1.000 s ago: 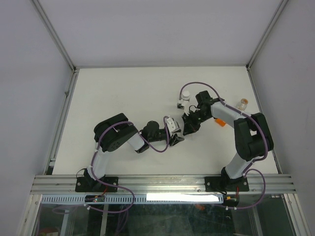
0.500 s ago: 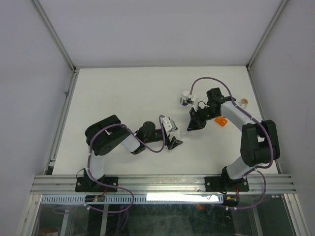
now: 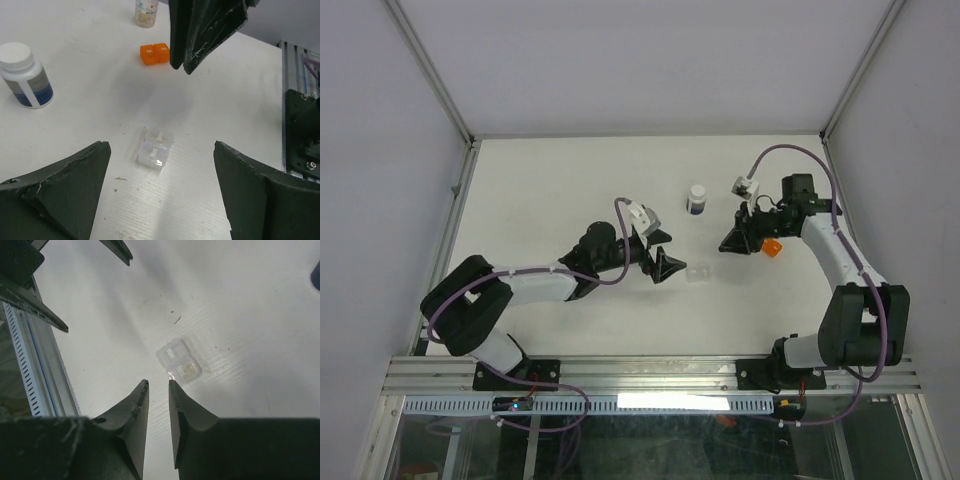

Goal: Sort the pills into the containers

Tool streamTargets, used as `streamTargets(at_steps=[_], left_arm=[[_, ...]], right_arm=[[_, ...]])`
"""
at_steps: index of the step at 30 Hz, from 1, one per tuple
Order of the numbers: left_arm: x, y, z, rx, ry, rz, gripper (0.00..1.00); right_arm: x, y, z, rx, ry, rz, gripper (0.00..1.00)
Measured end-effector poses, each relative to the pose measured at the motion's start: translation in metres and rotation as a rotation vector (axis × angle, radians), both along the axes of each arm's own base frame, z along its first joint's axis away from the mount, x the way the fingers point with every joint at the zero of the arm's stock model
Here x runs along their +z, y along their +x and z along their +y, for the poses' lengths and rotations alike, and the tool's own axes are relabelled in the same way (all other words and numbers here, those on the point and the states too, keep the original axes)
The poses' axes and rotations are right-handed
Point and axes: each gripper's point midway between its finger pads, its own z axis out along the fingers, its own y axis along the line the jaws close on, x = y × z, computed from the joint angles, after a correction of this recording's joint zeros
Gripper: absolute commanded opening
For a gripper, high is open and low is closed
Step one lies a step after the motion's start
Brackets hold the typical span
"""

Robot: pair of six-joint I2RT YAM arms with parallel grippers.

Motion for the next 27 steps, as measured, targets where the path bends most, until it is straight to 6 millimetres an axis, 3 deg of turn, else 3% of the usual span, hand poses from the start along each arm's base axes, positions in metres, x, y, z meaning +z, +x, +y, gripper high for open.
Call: streamTargets(at_steps=[8,13,16,19,27], left_arm=[[0.058,0.018,0.041,0.087,-0.09,0.046,0.93],[0.111,0.028,0.074,0.143,-0.189,0.033,0.99],[0.142,0.031,0.087,0.174,-0.237,0.023,0.99],[0.177,0.032,0.097,0.201,-0.272,0.016,0.99],[0.276,0.018,0.124,0.285,-0.348,-0.038,0.99]], right_arm=[[0.044,0.004,-0.027,-0.102,0.076,-0.116,0.45],[0.093,0.013,-0.042,-0.157,0.083,-0.248,0.6],[0.124,0.018,-0.046,-0.184,0.089,-0.311,0.75],[0.16,0.021,-0.047,-0.209,0.097,-0.379,0.97],[0.256,0.027,-0.05,-0.361,0.155,-0.48,0.99]])
